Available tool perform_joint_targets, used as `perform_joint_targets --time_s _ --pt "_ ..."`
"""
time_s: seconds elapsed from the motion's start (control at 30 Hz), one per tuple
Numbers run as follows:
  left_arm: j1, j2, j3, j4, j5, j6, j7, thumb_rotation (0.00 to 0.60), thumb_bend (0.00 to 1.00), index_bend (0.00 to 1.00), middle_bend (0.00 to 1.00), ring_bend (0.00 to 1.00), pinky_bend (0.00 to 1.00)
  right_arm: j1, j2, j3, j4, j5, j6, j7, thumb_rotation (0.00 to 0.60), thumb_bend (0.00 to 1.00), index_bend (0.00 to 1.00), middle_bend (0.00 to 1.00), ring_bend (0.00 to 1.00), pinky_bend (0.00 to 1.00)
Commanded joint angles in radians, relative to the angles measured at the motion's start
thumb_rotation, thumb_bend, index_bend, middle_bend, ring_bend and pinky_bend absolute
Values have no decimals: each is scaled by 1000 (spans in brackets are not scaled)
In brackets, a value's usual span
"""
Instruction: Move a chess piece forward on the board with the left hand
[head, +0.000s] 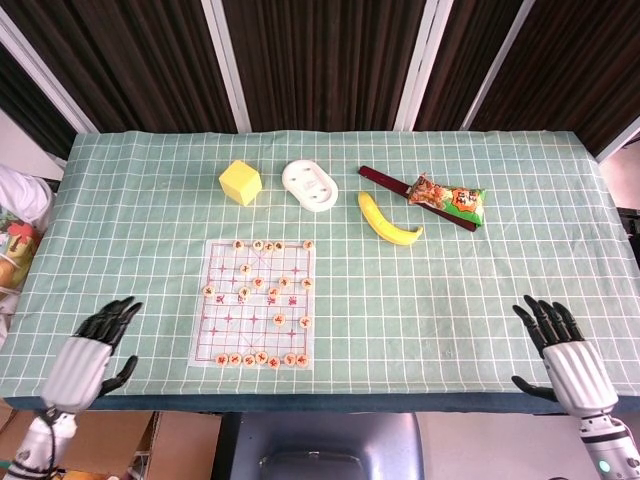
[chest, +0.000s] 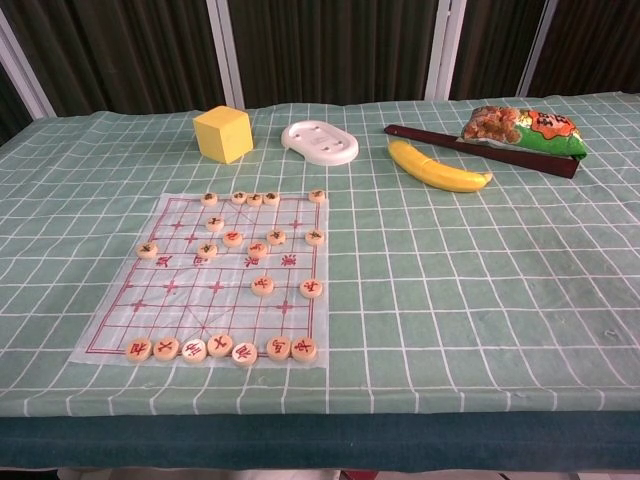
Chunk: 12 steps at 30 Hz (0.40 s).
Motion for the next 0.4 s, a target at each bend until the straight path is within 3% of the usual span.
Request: perform_joint_targets --time_s 0.03,0.4 --pt "127 3 15 120 2 93 -156 600 383 0 0 0 121 -2 -5 3 -1 2 1 -13 600 217 0 0 0 0" --pt "120 13 -20 106 4 -13 -126 600 393 0 0 0 120 -5 -6 2 5 3 -1 -18 600 217 0 0 0 0"
